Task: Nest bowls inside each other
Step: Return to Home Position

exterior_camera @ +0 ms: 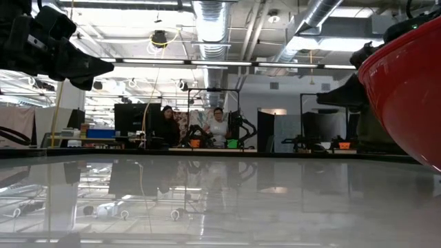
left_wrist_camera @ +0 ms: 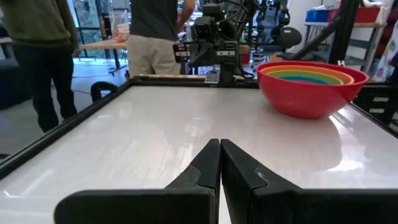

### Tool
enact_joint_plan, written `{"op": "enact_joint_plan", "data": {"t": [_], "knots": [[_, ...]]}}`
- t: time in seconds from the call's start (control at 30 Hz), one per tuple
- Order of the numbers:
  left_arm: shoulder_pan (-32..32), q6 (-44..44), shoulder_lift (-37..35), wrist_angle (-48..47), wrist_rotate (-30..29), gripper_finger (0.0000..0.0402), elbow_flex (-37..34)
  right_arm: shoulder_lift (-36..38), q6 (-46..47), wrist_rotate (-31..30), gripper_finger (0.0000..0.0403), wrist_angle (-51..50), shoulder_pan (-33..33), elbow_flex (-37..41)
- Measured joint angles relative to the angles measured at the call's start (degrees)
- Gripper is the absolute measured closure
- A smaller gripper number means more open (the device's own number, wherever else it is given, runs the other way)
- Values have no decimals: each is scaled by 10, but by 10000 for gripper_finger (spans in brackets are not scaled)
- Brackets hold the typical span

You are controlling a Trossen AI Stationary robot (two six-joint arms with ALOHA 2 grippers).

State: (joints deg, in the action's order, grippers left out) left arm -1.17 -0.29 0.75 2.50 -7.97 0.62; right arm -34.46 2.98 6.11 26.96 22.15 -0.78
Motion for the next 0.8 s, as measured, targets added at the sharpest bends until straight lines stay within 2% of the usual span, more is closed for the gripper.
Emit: {"op": "enact_joint_plan", "data": {"t": [0.2, 0.4, 0.8], "knots": [[0, -11, 0, 0, 2, 401, 0, 54, 2, 0, 396, -69, 0, 0], [0, -14, 0, 0, 1, 401, 0, 98, 61, 0, 395, -107, 0, 0], [0, -14, 0, 0, 1, 401, -1, 96, 57, 0, 395, -157, 0, 0]]}}
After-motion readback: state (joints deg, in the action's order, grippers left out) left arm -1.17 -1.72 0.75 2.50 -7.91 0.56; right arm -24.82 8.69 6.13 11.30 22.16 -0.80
